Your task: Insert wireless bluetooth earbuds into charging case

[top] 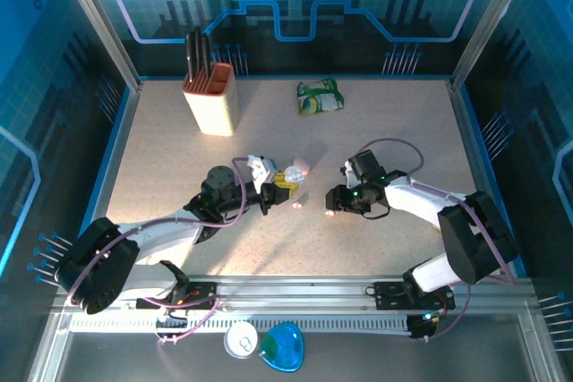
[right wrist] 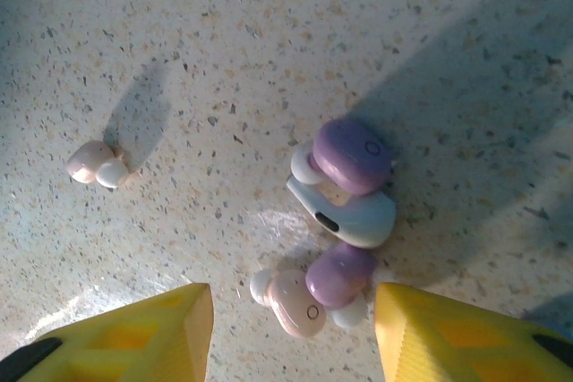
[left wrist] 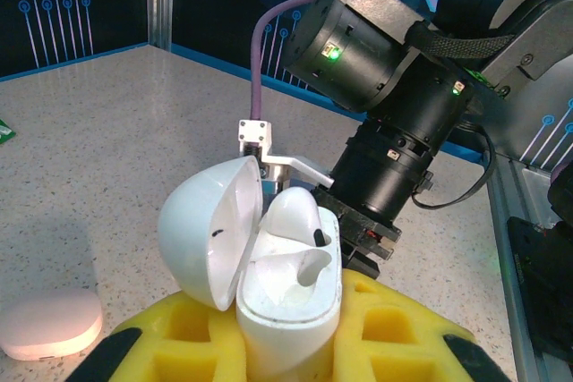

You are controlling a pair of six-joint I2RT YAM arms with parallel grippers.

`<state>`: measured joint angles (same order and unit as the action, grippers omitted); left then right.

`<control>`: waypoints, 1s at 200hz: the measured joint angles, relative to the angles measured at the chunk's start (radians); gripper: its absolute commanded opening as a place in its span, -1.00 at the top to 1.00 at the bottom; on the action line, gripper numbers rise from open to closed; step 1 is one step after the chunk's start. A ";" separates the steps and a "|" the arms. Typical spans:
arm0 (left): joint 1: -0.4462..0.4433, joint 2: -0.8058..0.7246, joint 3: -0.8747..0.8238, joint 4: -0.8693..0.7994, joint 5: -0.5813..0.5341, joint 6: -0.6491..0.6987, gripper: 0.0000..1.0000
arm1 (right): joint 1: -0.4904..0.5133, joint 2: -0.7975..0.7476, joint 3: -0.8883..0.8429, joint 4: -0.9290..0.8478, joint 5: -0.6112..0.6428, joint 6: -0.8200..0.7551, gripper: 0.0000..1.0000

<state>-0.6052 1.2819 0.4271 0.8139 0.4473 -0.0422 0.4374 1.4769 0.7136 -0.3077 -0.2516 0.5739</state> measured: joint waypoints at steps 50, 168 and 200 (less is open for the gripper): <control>0.000 -0.019 -0.006 -0.008 -0.002 0.000 1.00 | -0.008 0.049 0.029 0.042 -0.023 0.002 -0.06; 0.000 -0.034 -0.007 -0.024 -0.006 0.023 1.00 | -0.013 0.161 0.134 0.060 -0.050 -0.051 -0.11; 0.000 -0.034 -0.011 -0.024 -0.007 0.023 1.00 | -0.013 0.210 0.181 0.055 -0.049 -0.081 -0.13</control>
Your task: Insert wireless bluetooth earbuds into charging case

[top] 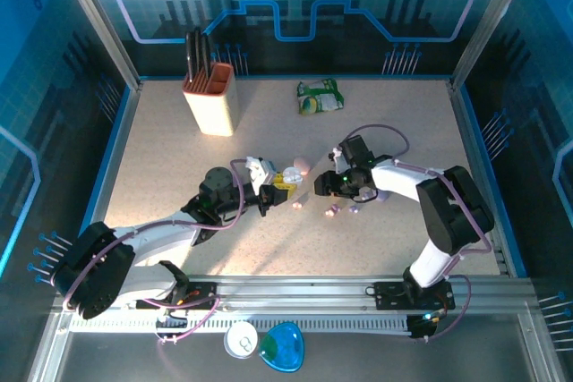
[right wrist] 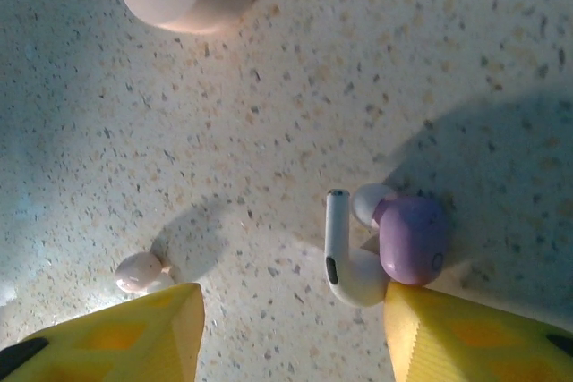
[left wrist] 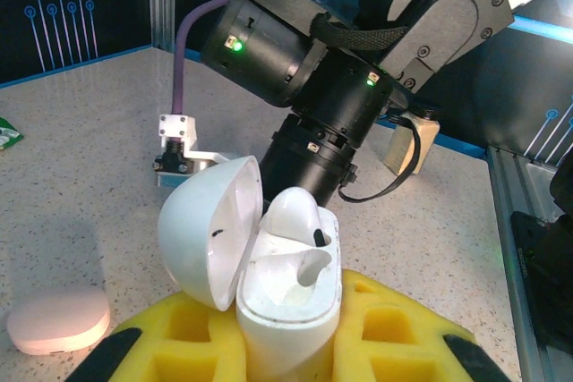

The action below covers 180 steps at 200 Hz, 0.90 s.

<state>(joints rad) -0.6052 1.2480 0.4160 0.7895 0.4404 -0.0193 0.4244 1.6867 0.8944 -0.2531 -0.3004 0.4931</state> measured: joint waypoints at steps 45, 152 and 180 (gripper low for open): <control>0.000 -0.007 0.000 -0.005 0.000 0.000 1.00 | 0.000 0.010 0.047 -0.019 0.023 -0.043 -0.18; 0.000 -0.026 0.000 -0.026 0.000 0.003 1.00 | 0.019 0.039 0.076 -0.034 0.020 -0.091 -0.32; 0.000 -0.027 0.000 -0.029 0.000 0.003 1.00 | 0.027 0.024 0.026 -0.039 0.024 -0.091 -0.34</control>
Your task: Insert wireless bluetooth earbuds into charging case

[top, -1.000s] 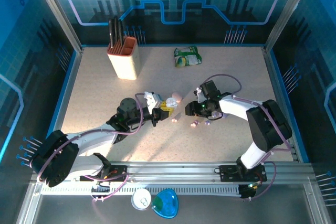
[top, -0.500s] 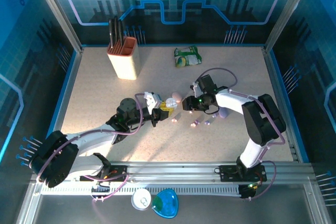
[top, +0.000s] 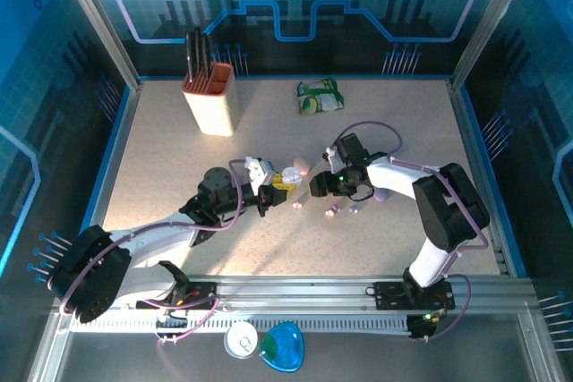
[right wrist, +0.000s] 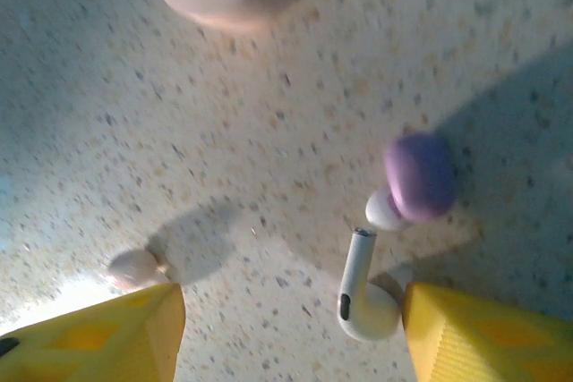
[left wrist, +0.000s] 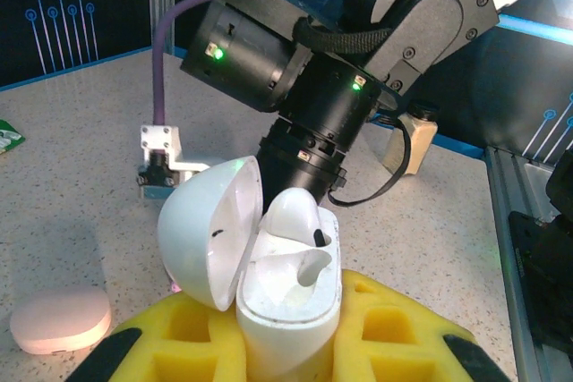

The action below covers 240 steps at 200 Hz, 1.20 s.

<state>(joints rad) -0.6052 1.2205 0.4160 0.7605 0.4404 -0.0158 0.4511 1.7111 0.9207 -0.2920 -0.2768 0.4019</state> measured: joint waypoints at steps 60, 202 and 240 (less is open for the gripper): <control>0.000 -0.005 0.000 -0.008 0.000 0.000 1.00 | 0.035 -0.004 -0.006 0.018 -0.021 0.002 -0.34; 0.000 -0.018 -0.033 -0.007 -0.016 0.019 1.00 | 0.099 -0.039 0.091 -0.073 0.061 -0.035 -0.32; 0.000 -0.025 -0.043 -0.007 -0.019 0.019 1.00 | 0.099 0.056 0.182 -0.127 0.094 -0.079 -0.34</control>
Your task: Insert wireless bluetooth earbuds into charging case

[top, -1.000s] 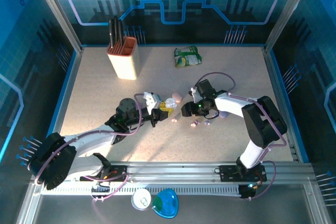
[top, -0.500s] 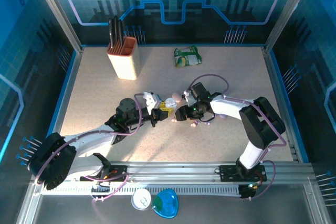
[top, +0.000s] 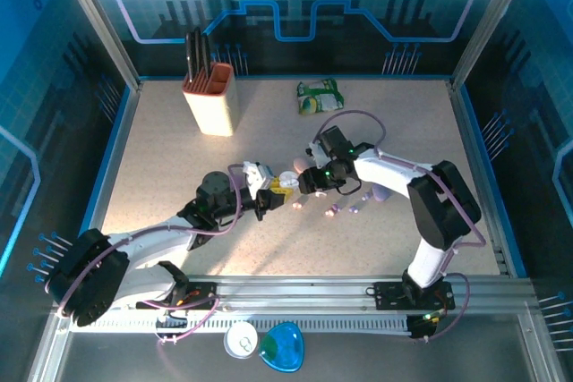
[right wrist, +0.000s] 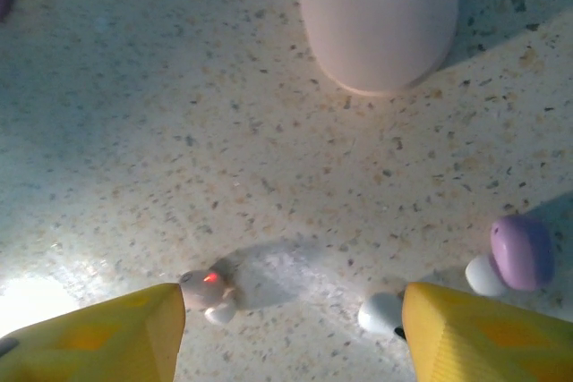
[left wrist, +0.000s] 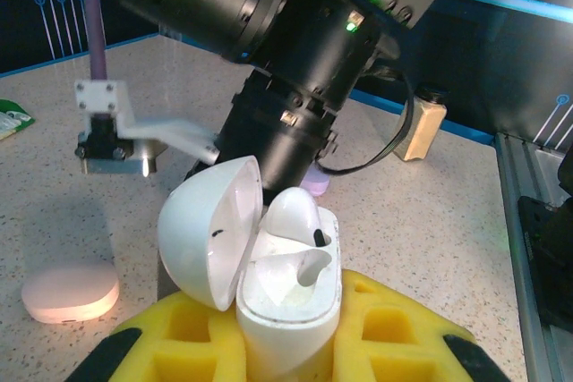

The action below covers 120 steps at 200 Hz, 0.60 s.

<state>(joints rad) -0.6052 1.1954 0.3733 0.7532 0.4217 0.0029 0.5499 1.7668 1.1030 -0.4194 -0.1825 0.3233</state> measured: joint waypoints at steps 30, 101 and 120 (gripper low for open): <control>0.000 -0.009 -0.005 0.000 0.000 0.000 1.00 | 0.000 0.042 0.014 -0.043 0.023 -0.020 -0.33; 0.000 -0.014 -0.017 0.000 0.000 0.000 1.00 | 0.047 0.044 0.014 -0.082 0.027 -0.014 -0.26; 0.000 -0.014 -0.017 0.001 0.000 0.001 1.00 | 0.062 0.043 0.014 -0.097 0.037 -0.010 -0.26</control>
<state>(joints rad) -0.6052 1.1809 0.3561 0.7540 0.4217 0.0036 0.6121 1.8103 1.1168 -0.5167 -0.1455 0.3138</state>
